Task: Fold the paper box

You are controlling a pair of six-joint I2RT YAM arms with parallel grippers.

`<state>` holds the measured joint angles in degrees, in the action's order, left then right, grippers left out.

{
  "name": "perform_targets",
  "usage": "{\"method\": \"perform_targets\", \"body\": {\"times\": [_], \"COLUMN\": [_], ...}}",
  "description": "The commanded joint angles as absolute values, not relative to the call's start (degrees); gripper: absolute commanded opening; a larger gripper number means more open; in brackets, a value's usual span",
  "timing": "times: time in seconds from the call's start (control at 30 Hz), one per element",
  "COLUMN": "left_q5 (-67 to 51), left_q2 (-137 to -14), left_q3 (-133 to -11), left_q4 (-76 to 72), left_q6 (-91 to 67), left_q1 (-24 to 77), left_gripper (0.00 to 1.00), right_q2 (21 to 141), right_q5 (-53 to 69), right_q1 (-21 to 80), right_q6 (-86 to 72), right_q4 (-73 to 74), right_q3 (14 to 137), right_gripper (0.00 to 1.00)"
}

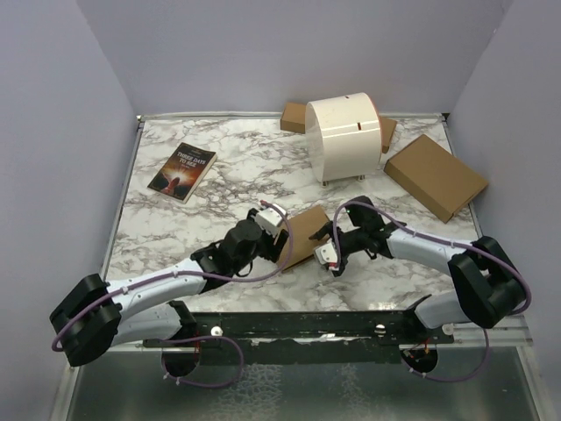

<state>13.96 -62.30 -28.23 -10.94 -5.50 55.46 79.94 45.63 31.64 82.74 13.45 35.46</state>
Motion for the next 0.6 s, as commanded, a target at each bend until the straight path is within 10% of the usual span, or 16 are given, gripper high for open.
{"method": "perform_targets", "body": {"times": [0.0, 0.4, 0.57], "left_q5": [10.48, -5.53, -9.65], "left_q2": [-65.29, -85.60, -90.22], "left_q3": [-29.65, -41.33, -43.08], "left_q4": [-10.31, -14.13, -14.87], "left_q6": [-15.24, -9.59, -8.19], "left_q1": [48.28, 36.13, 35.99], "left_gripper": [0.69, 0.78, 0.66], "right_q2": [82.16, 82.57, 82.86], "right_q5": [39.92, 38.26, 38.38], "right_q1": [33.79, 34.34, 34.39], "right_q6": [80.31, 79.88, 79.73], "right_q4": [5.45, 5.41, 6.42], "right_q3": [33.96, 34.18, 34.83], "right_gripper": [0.72, 0.45, 0.30]}}
